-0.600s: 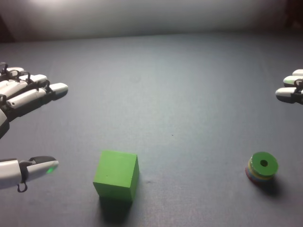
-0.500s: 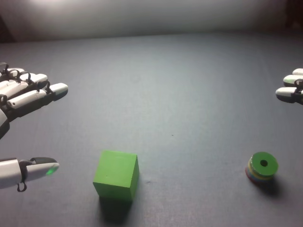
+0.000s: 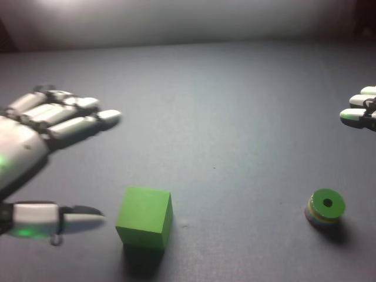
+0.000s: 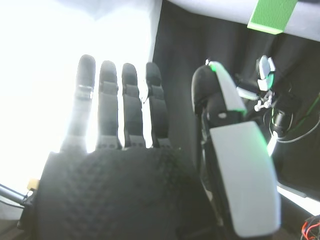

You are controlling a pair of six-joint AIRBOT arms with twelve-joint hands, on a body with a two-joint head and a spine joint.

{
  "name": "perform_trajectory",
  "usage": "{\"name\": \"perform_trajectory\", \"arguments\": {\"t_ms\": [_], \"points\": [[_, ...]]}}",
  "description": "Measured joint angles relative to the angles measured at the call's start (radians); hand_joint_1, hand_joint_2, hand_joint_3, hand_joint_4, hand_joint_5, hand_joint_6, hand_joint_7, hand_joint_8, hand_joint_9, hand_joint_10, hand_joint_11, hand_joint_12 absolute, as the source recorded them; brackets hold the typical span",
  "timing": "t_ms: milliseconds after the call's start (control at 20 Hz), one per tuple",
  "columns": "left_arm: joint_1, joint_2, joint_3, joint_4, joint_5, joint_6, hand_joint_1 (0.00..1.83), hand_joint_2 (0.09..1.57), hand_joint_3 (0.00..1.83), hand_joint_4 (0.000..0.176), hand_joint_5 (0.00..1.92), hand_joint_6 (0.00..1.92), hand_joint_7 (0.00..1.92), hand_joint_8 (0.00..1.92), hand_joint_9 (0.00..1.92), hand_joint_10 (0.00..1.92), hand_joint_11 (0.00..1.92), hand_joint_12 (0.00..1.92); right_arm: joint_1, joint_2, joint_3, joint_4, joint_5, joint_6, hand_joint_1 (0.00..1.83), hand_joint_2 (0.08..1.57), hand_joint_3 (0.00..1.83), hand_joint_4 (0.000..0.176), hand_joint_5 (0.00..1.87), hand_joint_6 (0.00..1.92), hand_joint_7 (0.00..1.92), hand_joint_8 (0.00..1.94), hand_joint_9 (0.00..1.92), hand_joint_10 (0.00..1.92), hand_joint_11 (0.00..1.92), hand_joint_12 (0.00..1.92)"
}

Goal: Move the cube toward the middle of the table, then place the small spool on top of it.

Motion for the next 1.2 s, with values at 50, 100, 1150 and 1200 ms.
{"name": "perform_trajectory", "arguments": {"t_ms": [50, 100, 1150, 1200], "points": [[-0.028, -0.024, 0.021, 0.047, 0.028, -0.050, 0.56, 0.83, 0.00, 0.176, 0.08, 0.00, 0.11, 0.00, 0.21, 0.00, 0.00, 0.49, 0.000, 0.000, 0.000, 0.000, 0.001, 0.001, 0.66, 1.34, 0.00, 0.005, 0.41, 0.00, 0.31, 0.00, 0.30, 0.00, 0.16, 0.44], [-0.044, -0.044, 0.040, 0.078, 0.047, -0.090, 0.56, 0.80, 0.00, 0.176, 0.05, 0.00, 0.09, 0.00, 0.22, 0.00, 0.00, 0.43, 0.000, 0.000, 0.000, 0.000, 0.001, 0.001, 0.64, 1.34, 0.00, 0.020, 0.41, 0.00, 0.30, 0.00, 0.29, 0.00, 0.16, 0.43], [-0.249, -0.150, 0.097, 0.265, 0.502, 0.066, 0.65, 0.81, 0.00, 0.172, 0.38, 0.00, 0.41, 0.00, 0.44, 0.01, 0.06, 0.67, 0.006, 0.000, 0.002, -0.002, 0.000, 0.005, 0.73, 1.35, 0.00, 0.000, 0.49, 0.00, 0.40, 0.00, 0.39, 0.01, 0.30, 0.36], [-0.252, -0.153, 0.097, 0.252, 0.504, 0.080, 0.66, 0.83, 0.00, 0.148, 0.46, 0.00, 0.48, 0.00, 0.52, 0.01, 0.11, 0.75, 0.006, 0.000, 0.002, -0.002, 0.000, 0.005, 0.74, 1.34, 0.00, 0.000, 0.50, 0.00, 0.41, 0.01, 0.41, 0.01, 0.31, 0.36]]}}
